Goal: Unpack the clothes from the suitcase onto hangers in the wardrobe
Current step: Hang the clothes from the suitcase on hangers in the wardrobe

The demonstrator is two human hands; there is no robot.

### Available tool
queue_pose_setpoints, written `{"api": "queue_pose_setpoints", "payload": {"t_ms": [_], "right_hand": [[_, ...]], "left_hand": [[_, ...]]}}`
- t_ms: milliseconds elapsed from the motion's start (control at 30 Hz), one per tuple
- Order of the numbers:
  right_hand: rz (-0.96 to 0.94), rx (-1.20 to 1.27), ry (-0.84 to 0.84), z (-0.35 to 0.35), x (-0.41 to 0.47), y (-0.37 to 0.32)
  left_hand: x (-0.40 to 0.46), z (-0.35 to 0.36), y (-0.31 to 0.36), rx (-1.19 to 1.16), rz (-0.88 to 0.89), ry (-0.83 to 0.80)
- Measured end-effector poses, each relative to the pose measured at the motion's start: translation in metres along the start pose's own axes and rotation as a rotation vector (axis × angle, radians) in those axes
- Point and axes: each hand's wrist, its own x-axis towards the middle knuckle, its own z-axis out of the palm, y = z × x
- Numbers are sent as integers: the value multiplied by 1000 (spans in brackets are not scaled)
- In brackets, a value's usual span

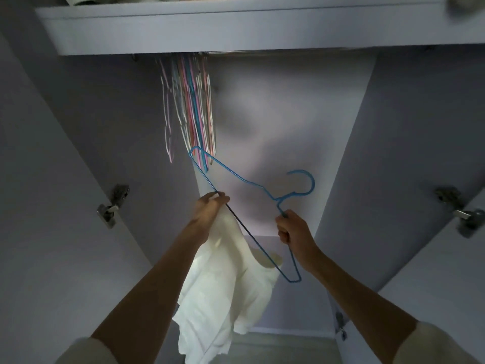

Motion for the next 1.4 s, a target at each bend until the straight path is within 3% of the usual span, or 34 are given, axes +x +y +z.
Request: {"api": "queue_pose_setpoints", "payload": {"t_ms": [233, 400, 533, 800, 933, 1100, 1200, 1333, 1400], "right_hand": [[-240, 17, 91, -15, -6, -12], [-110, 249, 400, -19, 10, -20], [-52, 366, 506, -14, 15, -24], [-23, 612, 341, 8, 26, -59], [-37, 535, 269, 25, 28, -58], [39, 418, 325, 40, 23, -12], [39, 148, 335, 41, 22, 7], [-88, -255, 297, 30, 30, 14], [-119, -325, 302, 22, 33, 12]], "left_hand": [[-7, 21, -1, 107, 173, -100], [-13, 17, 6, 271, 274, -214], [-16, 4, 12, 412, 365, -300], [-20, -15, 13, 473, 398, -233], [-26, -22, 23, 368, 473, -191], [-32, -39, 48, 49, 479, -39], [-31, -54, 63, -93, 482, 61], [-24, -73, 69, -33, 479, 126], [-20, -79, 66, 1, 478, 166]]}}
